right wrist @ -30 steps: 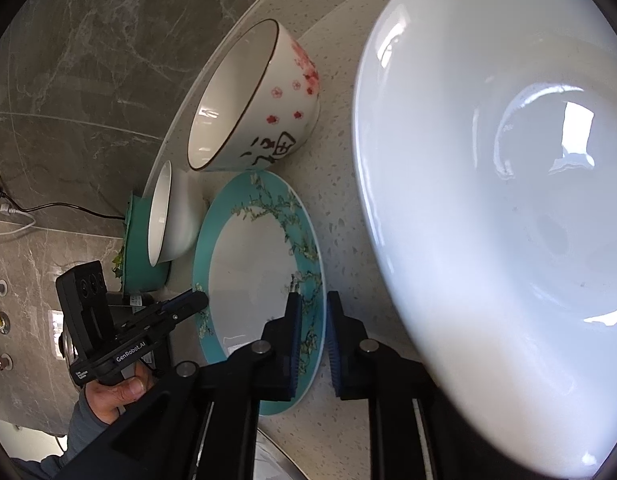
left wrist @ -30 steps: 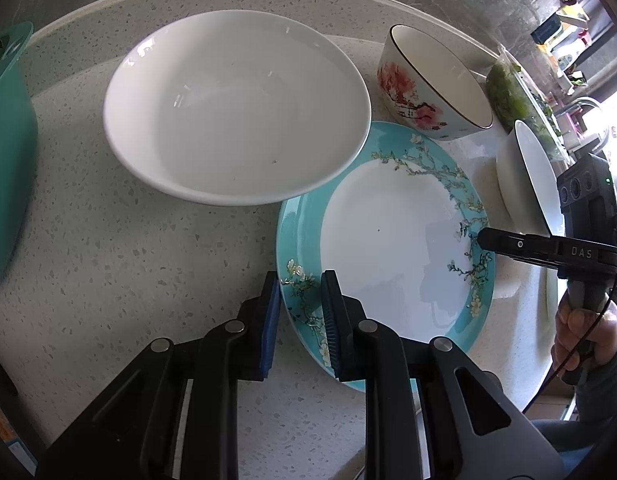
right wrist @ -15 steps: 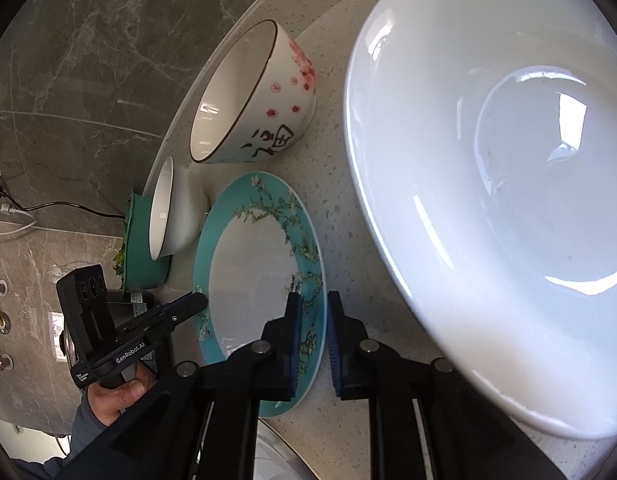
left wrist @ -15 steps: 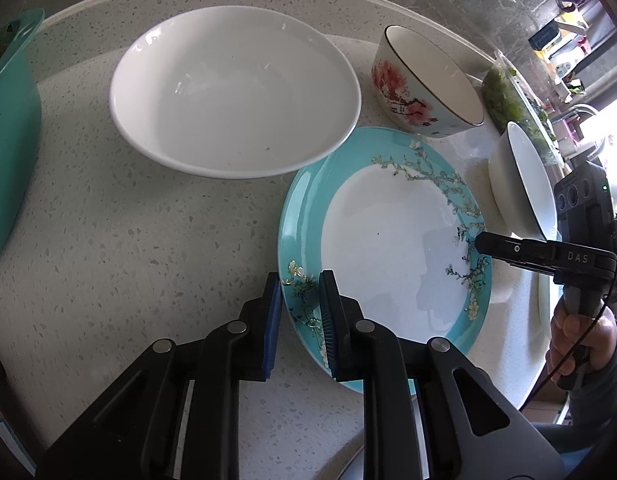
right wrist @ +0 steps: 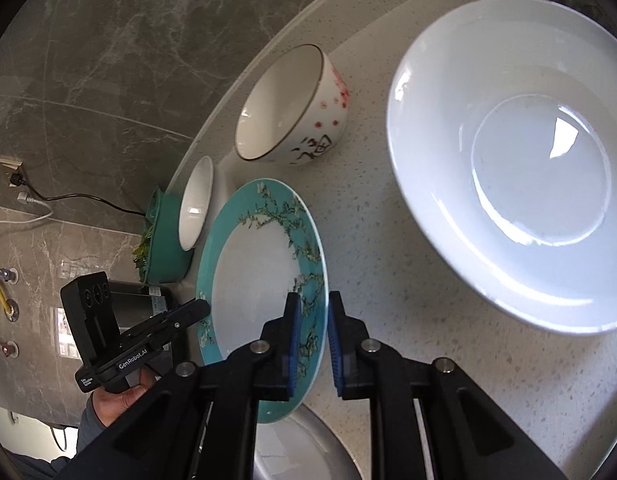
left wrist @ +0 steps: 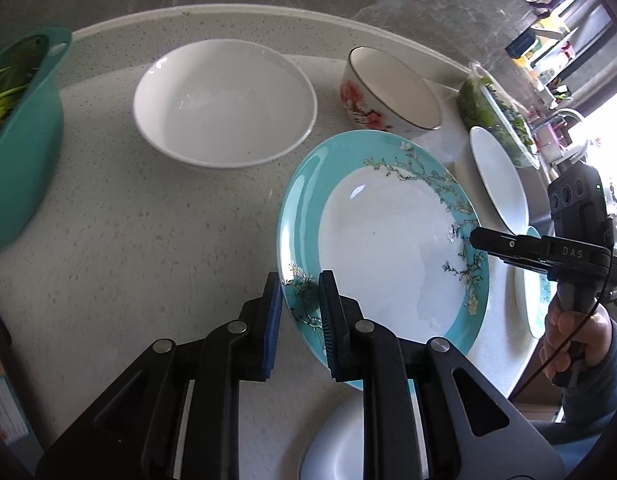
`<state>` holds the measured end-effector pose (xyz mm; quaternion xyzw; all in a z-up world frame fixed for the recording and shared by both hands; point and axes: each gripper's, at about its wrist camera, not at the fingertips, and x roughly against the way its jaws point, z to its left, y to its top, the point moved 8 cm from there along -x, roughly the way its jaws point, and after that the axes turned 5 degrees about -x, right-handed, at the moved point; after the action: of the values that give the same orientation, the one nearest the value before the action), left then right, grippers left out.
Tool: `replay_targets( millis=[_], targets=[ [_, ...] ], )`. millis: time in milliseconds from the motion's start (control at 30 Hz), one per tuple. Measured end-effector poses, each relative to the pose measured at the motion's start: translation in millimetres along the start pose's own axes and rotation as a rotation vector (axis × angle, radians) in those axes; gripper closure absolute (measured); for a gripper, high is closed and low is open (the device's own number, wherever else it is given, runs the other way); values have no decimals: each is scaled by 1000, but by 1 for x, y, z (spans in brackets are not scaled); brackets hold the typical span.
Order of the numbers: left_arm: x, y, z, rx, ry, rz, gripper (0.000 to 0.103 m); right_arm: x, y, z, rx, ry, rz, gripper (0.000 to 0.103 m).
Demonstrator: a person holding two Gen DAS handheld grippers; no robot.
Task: Organize plates and bowls
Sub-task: 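Lift the teal floral plate with both grippers and lower it onto the grey-rimmed plate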
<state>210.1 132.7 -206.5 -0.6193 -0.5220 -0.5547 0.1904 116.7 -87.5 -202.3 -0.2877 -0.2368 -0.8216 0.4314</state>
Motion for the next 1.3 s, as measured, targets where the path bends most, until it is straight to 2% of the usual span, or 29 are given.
replay_targets(
  millis=[367, 500, 600, 900, 1100, 1300],
  targets=[
    [59, -47, -28, 0, 2, -61, 87, 32, -52, 28, 62, 15, -5, 86],
    [73, -73, -37, -1, 10, -61, 87, 36, -72, 32, 69, 21, 13, 85],
    [84, -100, -29, -2, 11, -50, 87, 38, -87, 29, 74, 18, 27, 85],
    [72, -162, -28, 1, 11, 19, 87, 33, -127, 8, 52, -10, 73, 83],
    [59, -184, -29, -16, 4, 45, 87, 30, -142, -6, 41, -38, 85, 81],
    [50, -192, -28, -38, 14, 66, 87, 26, -150, -14, 41, -60, 98, 81]
  ],
)
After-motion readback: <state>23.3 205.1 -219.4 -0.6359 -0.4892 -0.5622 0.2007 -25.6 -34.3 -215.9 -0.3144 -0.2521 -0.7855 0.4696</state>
